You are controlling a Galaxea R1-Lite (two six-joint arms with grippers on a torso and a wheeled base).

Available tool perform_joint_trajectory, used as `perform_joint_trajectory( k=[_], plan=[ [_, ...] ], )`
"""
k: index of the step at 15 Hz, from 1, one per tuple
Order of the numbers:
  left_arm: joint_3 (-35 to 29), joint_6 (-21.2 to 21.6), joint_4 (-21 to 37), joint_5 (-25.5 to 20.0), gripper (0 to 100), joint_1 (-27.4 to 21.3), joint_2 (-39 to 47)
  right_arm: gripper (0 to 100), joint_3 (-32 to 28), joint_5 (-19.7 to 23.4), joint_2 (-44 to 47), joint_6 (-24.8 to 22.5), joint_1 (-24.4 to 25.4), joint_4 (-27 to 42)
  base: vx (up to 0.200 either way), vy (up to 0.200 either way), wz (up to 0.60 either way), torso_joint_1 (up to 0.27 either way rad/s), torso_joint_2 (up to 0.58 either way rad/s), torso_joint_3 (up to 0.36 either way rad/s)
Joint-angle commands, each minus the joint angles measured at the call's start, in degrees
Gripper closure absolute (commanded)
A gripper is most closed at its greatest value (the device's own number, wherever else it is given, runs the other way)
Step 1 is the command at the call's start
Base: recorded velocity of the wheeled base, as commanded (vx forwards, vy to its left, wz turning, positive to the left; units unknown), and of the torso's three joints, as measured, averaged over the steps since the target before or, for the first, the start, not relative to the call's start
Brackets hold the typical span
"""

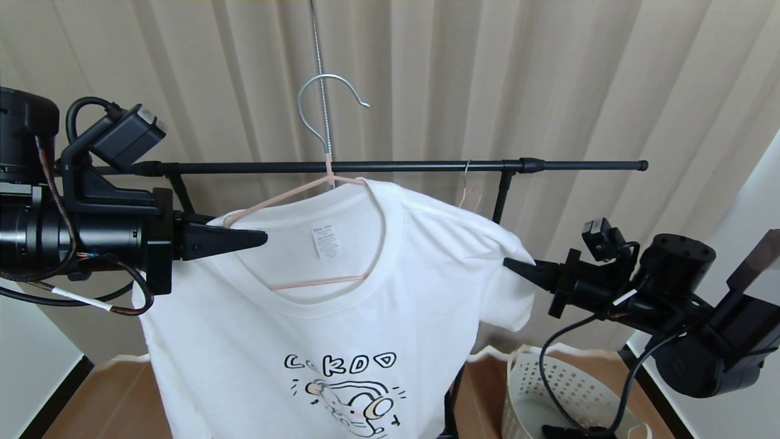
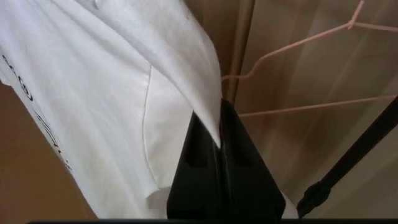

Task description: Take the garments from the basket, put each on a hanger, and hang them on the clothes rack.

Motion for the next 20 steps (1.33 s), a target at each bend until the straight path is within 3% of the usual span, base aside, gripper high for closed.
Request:
perform_joint_trajectory(
  k=[1,8,20],
  plan=[
    [0.19,0.01,0.01,0.0,100,0.01,-0.13,100,-1.72,-0.02,0.04,1.47,-1.86,0.03,0.0,0.0,0.0,0.0,0.0,0.0],
    [0.37,0.01,0.01,0.0,100,0.54,-0.4,100,-6.2,-0.02,1.0,7.8,-5.82,1.26,0.0,0.0,0.0,0.0,0.0,0.0],
    [1.07,0.01,-0.16,0.0,100,1.33,-0.31,100,-2.68,-0.02,0.47,5.87,-4.06,-0.41,0.0,0.0,0.0,0.0,0.0,0.0]
  ],
)
